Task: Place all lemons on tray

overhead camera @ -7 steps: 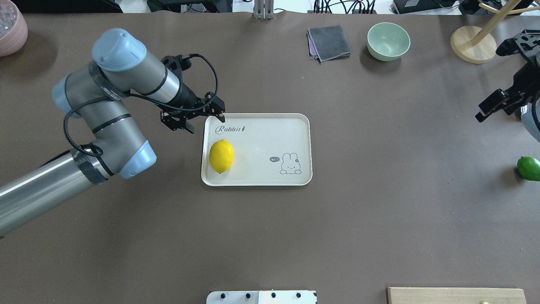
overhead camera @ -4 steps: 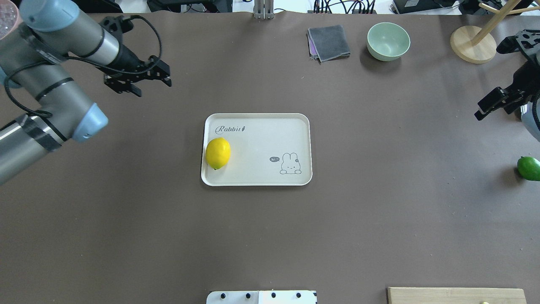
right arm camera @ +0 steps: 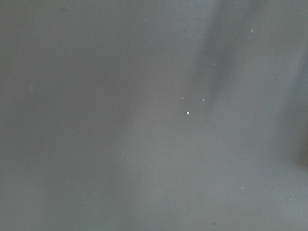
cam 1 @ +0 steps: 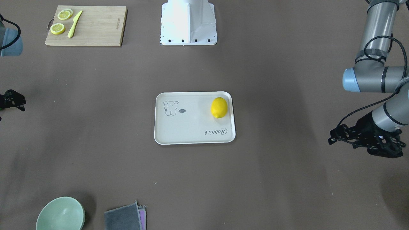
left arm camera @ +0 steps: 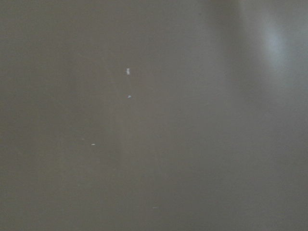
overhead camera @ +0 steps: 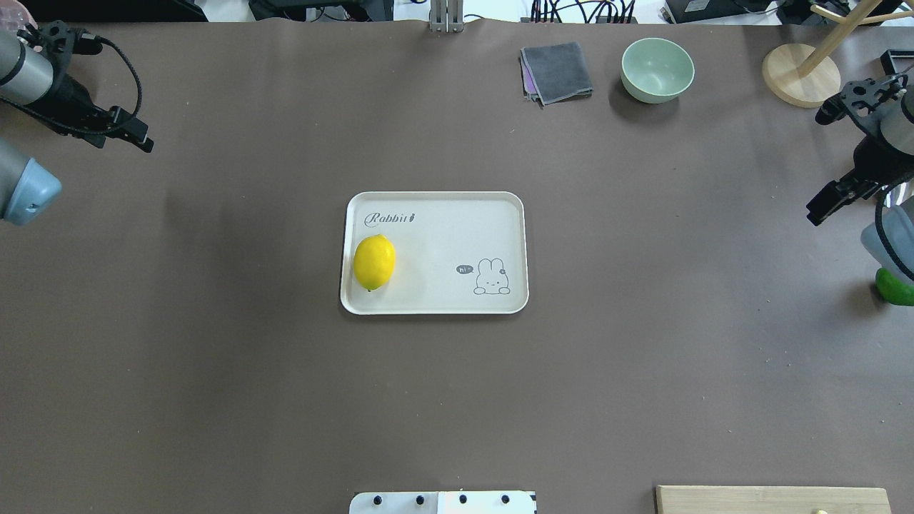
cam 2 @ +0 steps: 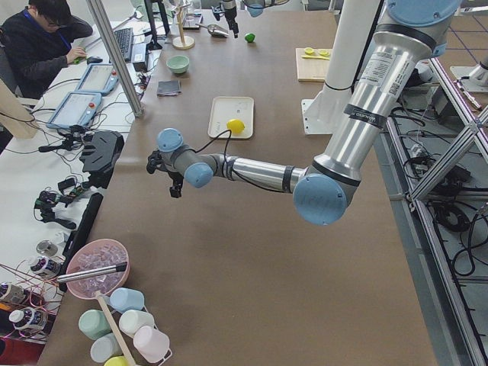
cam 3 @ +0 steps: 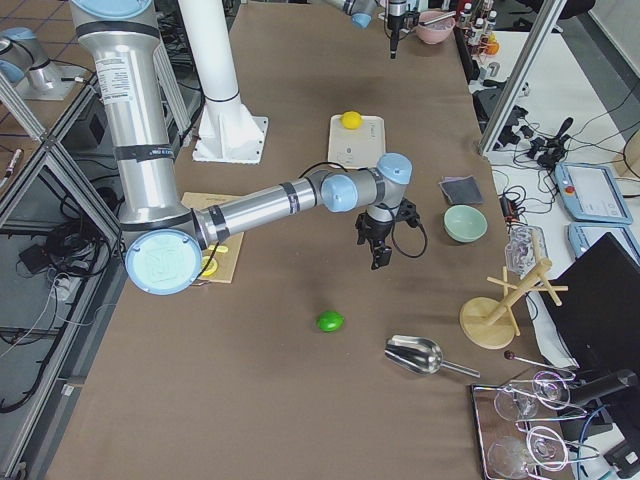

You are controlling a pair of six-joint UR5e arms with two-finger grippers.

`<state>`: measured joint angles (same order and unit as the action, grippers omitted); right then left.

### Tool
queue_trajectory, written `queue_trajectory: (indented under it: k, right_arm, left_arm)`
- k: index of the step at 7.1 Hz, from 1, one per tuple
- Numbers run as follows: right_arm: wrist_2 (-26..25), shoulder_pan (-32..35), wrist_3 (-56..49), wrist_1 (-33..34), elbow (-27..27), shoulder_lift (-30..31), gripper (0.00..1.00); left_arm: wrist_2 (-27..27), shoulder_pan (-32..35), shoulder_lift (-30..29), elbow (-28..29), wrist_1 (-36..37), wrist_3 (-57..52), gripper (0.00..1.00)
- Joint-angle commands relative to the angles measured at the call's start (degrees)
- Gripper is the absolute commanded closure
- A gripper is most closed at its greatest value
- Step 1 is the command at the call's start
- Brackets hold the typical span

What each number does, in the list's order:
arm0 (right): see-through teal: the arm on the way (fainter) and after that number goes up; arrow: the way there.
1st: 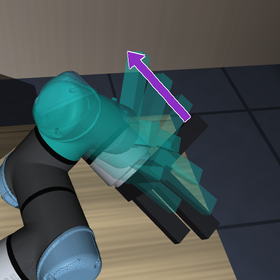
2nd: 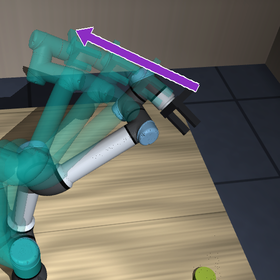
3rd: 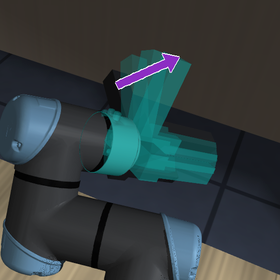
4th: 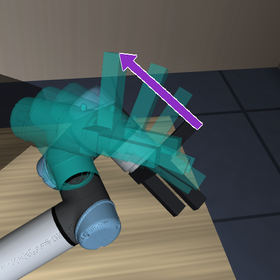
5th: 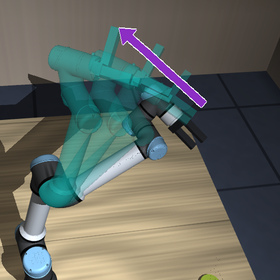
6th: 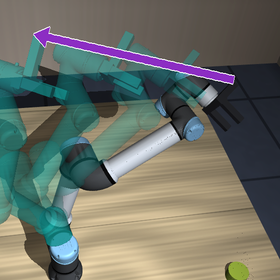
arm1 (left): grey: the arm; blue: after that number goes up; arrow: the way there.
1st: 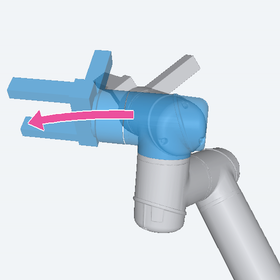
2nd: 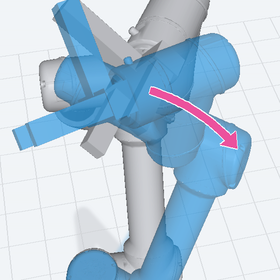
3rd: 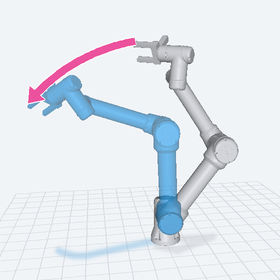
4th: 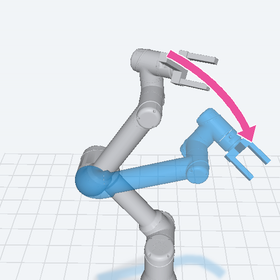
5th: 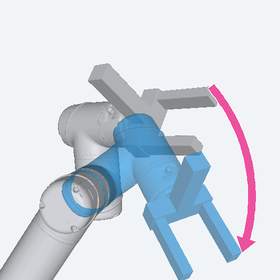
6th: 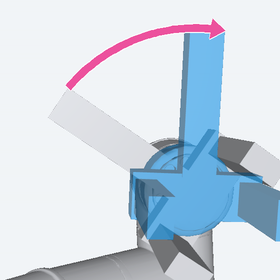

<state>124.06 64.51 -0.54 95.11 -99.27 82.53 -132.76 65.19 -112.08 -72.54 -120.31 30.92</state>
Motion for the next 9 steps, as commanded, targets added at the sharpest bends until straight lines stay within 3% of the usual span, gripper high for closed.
queue_trajectory:
  k: [1, 2, 4, 9]
  right_arm:
    - [-0.31, 0.96, -9.72, -2.19, -0.22, 5.94, 0.00]
    - [1.52, 1.75, -10.00, -9.43, 0.48, 11.72, 0.00]
    - [3.99, 4.13, -9.92, -13.28, 1.45, 18.34, 0.00]
    - [5.67, 4.66, 2.88, -17.77, 10.59, 13.37, 0.01]
  left_arm:
    - [-0.05, 0.29, 0.64, 0.47, -0.01, -2.44, 0.02]
    - [-0.05, 0.20, 0.73, 0.47, -0.01, -2.44, 0.02]
    - [-0.05, 0.20, 0.73, 0.56, -0.01, -2.44, 0.02]
    - [-0.13, 0.20, 0.82, 0.65, -0.01, -2.35, 0.02]
